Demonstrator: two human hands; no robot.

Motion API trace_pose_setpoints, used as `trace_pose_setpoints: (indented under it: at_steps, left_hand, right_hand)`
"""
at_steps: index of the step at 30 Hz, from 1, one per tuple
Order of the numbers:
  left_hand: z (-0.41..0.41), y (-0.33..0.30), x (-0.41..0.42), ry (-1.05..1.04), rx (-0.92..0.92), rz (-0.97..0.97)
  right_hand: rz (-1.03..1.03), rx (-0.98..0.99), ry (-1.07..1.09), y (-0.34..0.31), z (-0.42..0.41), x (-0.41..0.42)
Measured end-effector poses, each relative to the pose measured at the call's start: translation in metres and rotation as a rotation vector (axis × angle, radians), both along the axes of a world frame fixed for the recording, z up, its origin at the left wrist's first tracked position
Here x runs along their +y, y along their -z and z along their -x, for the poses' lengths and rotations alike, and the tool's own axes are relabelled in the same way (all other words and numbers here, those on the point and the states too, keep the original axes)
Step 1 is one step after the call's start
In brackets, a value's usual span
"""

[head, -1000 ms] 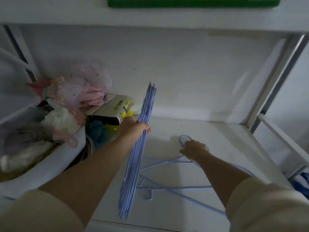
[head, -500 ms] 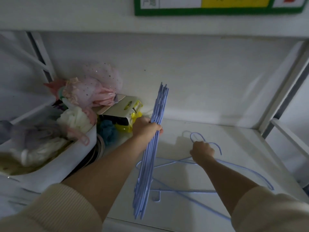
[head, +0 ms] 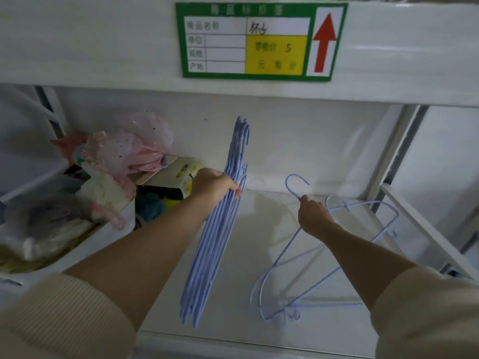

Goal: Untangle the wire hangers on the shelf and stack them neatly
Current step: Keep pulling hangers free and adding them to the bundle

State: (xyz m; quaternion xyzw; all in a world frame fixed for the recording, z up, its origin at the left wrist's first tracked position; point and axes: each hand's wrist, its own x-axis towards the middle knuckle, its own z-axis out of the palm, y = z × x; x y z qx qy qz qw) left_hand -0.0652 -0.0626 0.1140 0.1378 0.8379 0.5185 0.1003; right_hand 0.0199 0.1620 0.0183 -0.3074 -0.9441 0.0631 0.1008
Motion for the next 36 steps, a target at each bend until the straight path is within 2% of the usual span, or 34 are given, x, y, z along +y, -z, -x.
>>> trace_pose_setpoints:
  at_steps: [5, 12, 17, 28, 36]
  left_hand:
    - [-0.015, 0.009, 0.01, 0.012, -0.026, -0.059]
    - [-0.019, 0.026, 0.021, -0.016, -0.042, -0.094]
    - [-0.018, 0.034, 0.025, -0.02, -0.064, -0.089]
    - [-0.017, 0.032, 0.035, -0.042, -0.049, -0.052]
    - [-0.019, 0.034, 0.045, -0.063, -0.053, -0.023]
  right_hand:
    - [0.139, 0.016, -0.081, 0.008, -0.005, -0.008]
    - [0.307, 0.253, -0.071, 0.017, 0.002, -0.001]
    - [0.367, 0.221, -0.08, 0.041, -0.002, 0.003]
    - [0.411, 0.184, -0.106, 0.038, 0.008, 0.018]
    - [0.55, 0.114, -0.117, 0.047, 0.0, 0.027]
